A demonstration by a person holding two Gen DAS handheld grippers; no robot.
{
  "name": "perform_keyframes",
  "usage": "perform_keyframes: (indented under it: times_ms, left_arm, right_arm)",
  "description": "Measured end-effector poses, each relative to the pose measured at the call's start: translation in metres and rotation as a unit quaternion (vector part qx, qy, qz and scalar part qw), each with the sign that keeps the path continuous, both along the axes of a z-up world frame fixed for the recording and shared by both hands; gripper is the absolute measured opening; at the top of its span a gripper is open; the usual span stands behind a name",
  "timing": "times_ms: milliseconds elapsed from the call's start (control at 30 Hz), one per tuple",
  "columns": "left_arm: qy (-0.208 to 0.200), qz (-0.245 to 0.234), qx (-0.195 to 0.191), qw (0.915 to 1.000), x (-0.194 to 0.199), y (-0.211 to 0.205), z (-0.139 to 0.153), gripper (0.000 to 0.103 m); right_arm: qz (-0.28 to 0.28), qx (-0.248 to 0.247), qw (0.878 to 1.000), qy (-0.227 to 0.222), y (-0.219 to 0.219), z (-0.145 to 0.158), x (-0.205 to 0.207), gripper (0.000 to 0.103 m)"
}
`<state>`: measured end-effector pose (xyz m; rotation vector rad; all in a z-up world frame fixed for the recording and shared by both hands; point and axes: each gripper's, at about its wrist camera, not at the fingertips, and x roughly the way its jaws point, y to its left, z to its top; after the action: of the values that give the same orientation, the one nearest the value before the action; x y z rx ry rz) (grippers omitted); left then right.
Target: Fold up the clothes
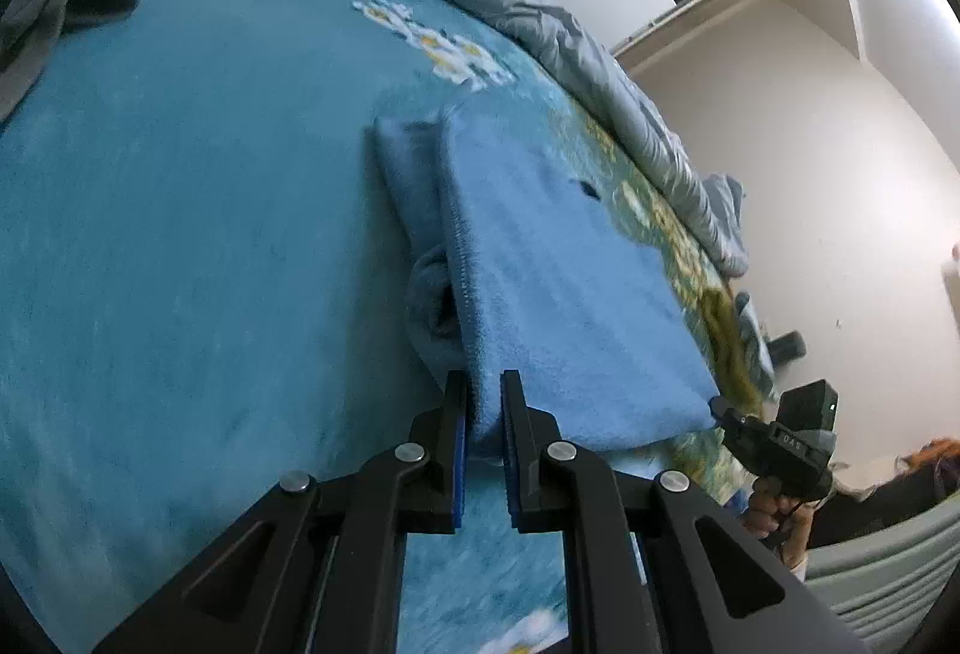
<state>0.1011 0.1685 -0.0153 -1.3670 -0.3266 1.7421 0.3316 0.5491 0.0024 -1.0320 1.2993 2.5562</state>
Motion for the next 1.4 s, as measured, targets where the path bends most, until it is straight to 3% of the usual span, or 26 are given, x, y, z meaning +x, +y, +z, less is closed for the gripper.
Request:
perform_keyframes:
  times_ms: [100,167,333,467,533,667,867,1133,1300,1367,1400]
  left_arm:
    - [-0.011,0.005,-0.014,0.9998,0.004,-0.002,-0.02,0.011]
    - [-0.023,0.011,-0.002,0.9997,0.002,-0.004,-0.028,0.011]
    - [-0.024,0.003,0.015,0.9996,0.001,-0.008,-0.03,0.013]
    - [-0.006,-0.014,0.002,0.9999,0.003,-0.01,-0.018,0.016]
    - [0.015,-0.018,-0.014,0.9996,0.002,-0.009,-0.009,0.021]
    - [0.078,-0.018,-0.045,0.9958,-0.01,-0.001,0.016,0.044]
    - [0.167,-0.041,-0.104,0.9796,-0.054,0.061,0.038,0.046]
    - [0.17,-0.056,-0.135,0.9746,-0.098,0.117,0.023,0.046]
    - [0.174,-0.06,-0.107,0.9769,-0.102,0.126,0.022,0.043]
    - [0.176,-0.063,-0.104,0.9769,-0.103,0.127,0.022,0.017]
    - [0.172,-0.066,-0.103,0.9774,-0.103,0.128,0.021,0.011]
  right_arm:
    - [-0.01,-0.018,1.0,-0.012,-0.001,-0.02,0.008,0.006]
    - [-0.016,-0.026,0.999,-0.021,0.0,-0.032,0.007,0.006]
    - [-0.022,-0.04,0.999,-0.02,0.003,-0.044,0.007,0.006]
    - [-0.013,-0.027,0.999,-0.02,0.0,-0.039,0.007,0.009]
    - [-0.007,-0.016,1.0,-0.025,-0.002,-0.035,0.007,0.009]
    - [-0.005,0.034,0.999,-0.035,-0.003,-0.019,0.005,0.01]
    - [-0.019,0.08,0.996,-0.021,0.024,0.009,-0.041,0.017]
    - [-0.016,0.124,0.991,-0.04,0.06,0.014,-0.12,0.02]
    - [-0.006,0.13,0.99,-0.053,0.066,0.004,-0.141,0.022]
    - [0.0,0.13,0.99,-0.049,0.066,0.002,-0.144,0.023]
    - [0.002,0.13,0.99,-0.048,0.065,0.002,-0.145,0.022]
